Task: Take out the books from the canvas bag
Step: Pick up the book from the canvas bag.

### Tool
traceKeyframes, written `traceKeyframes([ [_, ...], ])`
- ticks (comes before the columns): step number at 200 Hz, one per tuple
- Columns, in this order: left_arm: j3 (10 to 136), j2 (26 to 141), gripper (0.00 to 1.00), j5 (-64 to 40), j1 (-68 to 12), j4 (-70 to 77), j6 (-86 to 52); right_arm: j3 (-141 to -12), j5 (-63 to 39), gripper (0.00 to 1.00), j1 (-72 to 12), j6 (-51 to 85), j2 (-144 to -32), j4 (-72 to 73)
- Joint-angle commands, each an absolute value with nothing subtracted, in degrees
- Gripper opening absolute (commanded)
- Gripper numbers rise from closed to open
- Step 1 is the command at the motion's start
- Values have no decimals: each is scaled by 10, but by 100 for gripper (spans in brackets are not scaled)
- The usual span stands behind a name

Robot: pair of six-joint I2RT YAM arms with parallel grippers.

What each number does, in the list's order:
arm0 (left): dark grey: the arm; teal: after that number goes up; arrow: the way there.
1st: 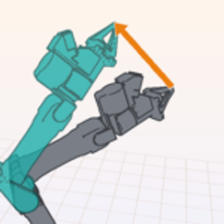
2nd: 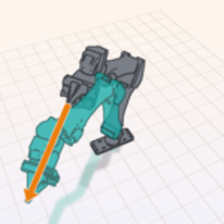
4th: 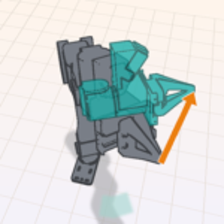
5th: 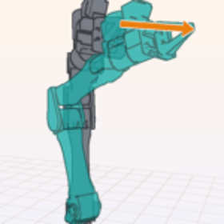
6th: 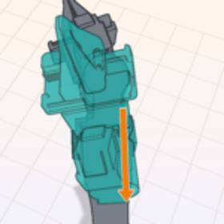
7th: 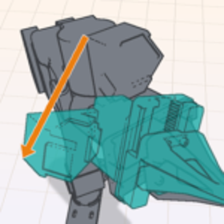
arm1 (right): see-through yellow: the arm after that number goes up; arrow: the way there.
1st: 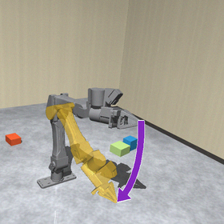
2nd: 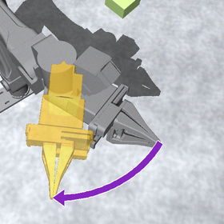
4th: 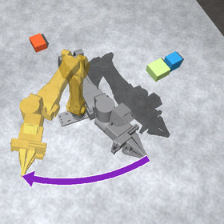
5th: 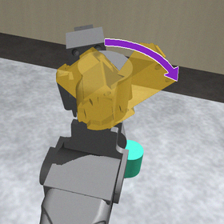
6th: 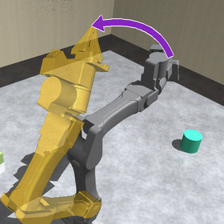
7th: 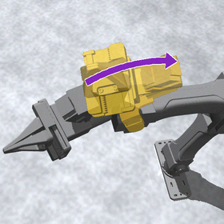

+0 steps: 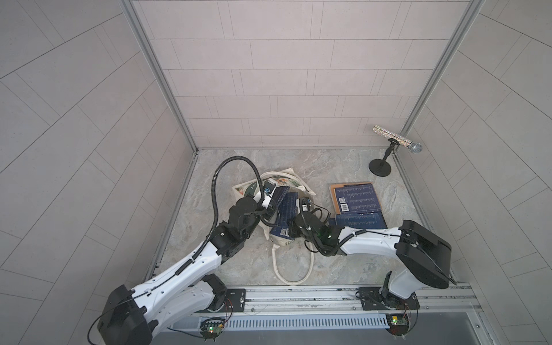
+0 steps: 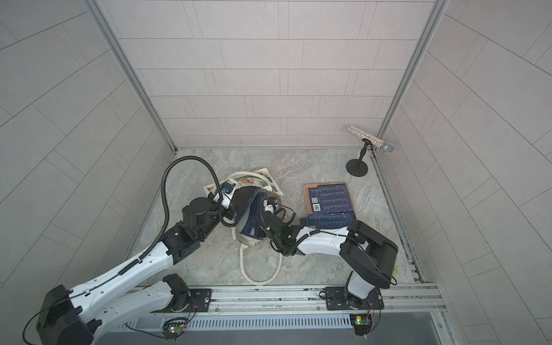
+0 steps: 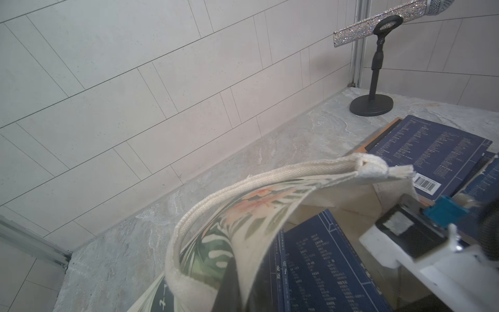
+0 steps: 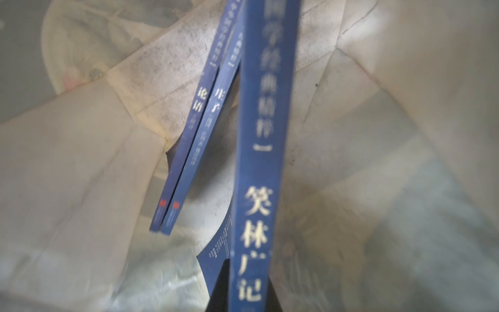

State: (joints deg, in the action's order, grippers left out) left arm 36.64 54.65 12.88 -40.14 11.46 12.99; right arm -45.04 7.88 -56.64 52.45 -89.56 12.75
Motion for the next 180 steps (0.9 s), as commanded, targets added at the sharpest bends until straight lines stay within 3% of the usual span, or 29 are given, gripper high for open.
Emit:
traceKeyframes([
  [1, 385, 548, 0, 140, -398, 110, 112, -445, 58, 0, -576, 489, -837, 59],
  [95, 401, 560, 0, 154, -391, 91, 92, -384, 54, 0, -578, 347, -615, 20],
  [149, 405, 562, 0, 161, -384, 84, 87, -359, 185, 0, -572, 318, -403, -25],
  [180, 406, 560, 0, 156, -384, 83, 85, -339, 284, 0, -543, 377, -334, -95],
])
